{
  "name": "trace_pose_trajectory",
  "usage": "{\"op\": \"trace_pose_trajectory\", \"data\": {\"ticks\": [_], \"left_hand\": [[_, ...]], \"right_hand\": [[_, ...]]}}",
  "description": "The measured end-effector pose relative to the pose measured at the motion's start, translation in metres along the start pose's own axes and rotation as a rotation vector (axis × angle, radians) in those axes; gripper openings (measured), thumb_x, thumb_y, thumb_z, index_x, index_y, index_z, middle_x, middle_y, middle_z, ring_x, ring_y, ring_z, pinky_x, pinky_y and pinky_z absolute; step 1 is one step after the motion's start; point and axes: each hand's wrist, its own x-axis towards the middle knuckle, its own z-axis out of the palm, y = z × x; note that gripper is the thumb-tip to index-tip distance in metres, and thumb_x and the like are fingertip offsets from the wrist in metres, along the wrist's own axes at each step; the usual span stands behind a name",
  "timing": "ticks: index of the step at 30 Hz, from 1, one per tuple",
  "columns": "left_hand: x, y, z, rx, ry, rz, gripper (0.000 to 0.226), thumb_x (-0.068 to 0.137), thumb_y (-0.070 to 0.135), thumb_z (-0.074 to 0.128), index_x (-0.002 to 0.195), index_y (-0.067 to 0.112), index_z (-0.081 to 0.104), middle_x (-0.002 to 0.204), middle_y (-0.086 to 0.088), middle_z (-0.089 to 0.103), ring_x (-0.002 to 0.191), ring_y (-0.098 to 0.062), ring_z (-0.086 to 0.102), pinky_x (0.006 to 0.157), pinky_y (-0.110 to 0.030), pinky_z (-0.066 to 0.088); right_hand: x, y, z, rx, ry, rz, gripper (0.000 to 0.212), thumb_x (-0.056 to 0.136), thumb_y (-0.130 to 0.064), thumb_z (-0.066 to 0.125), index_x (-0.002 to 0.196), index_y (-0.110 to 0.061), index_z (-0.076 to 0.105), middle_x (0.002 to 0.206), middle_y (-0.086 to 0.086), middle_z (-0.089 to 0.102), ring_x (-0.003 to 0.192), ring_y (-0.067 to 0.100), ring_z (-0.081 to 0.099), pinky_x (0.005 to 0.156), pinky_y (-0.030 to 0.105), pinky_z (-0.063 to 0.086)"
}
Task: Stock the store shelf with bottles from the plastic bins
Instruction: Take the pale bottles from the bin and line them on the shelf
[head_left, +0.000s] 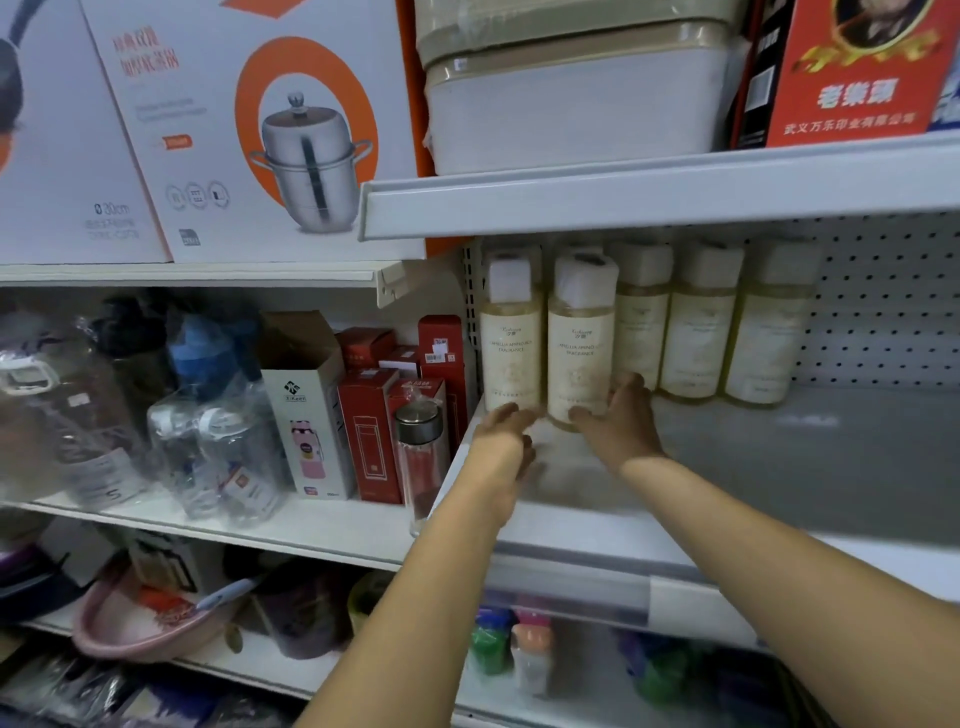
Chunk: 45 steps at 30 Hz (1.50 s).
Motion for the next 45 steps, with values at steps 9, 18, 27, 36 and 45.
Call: {"op": "trace_pose_trajectory", "data": {"ticks": [9, 18, 27, 36, 45], "left_hand": [[-0.095, -0.005, -0.069, -0.101, 0.005, 0.079, 0.031, 0.102, 0.02, 0.055, 0.132, 0.015, 0.052, 0.123, -0.008, 0.064, 0.115, -0.025, 0.064, 0.103, -0.039, 0.051], [-0.141, -0.039, -0.18, -0.192, 0.167, -0.026, 0.028, 0.101, 0.022, 0.055, 0.127, 0.01, 0.058, 0.115, -0.012, 0.071, 0.1, -0.028, 0.071, 0.09, -0.041, 0.058], [-0.16, -0.146, -0.271, -0.161, 0.324, -0.29, 0.02, 0.102, 0.024, 0.054, 0.117, 0.014, 0.061, 0.106, -0.008, 0.073, 0.096, -0.024, 0.071, 0.079, -0.036, 0.057], [-0.145, -0.262, -0.336, -0.122, 0.472, -0.534, 0.022, 0.102, 0.025, 0.053, 0.119, 0.012, 0.06, 0.109, -0.007, 0.071, 0.098, -0.022, 0.068, 0.08, -0.035, 0.057], [-0.126, -0.373, -0.4, -0.075, 0.607, -0.746, 0.017, 0.102, 0.021, 0.051, 0.111, 0.011, 0.061, 0.105, -0.005, 0.067, 0.104, -0.023, 0.062, 0.085, -0.036, 0.05]], "right_hand": [[-0.111, -0.049, 0.018, 0.22, -0.079, -0.202, 0.029, 0.092, -0.011, 0.063, 0.12, -0.016, 0.055, 0.1, -0.003, 0.061, 0.094, 0.013, 0.06, 0.085, 0.029, 0.053], [-0.221, -0.04, 0.078, 0.281, -0.282, -0.29, 0.016, 0.094, -0.007, 0.058, 0.103, -0.02, 0.063, 0.092, 0.0, 0.067, 0.082, 0.018, 0.066, 0.071, 0.032, 0.056], [-0.288, 0.06, 0.145, 0.205, -0.591, 0.076, 0.012, 0.095, 0.001, 0.055, 0.1, -0.008, 0.061, 0.079, 0.01, 0.06, 0.057, 0.016, 0.059, 0.049, 0.019, 0.046], [-0.313, 0.18, 0.21, 0.096, -0.707, 0.496, 0.013, 0.097, -0.001, 0.053, 0.099, -0.009, 0.062, 0.082, 0.01, 0.063, 0.064, 0.019, 0.06, 0.053, 0.025, 0.05], [-0.341, 0.277, 0.289, 0.124, -0.76, 0.837, 0.01, 0.099, -0.012, 0.054, 0.093, -0.01, 0.062, 0.091, 0.013, 0.063, 0.074, 0.022, 0.06, 0.066, 0.03, 0.052]]}}
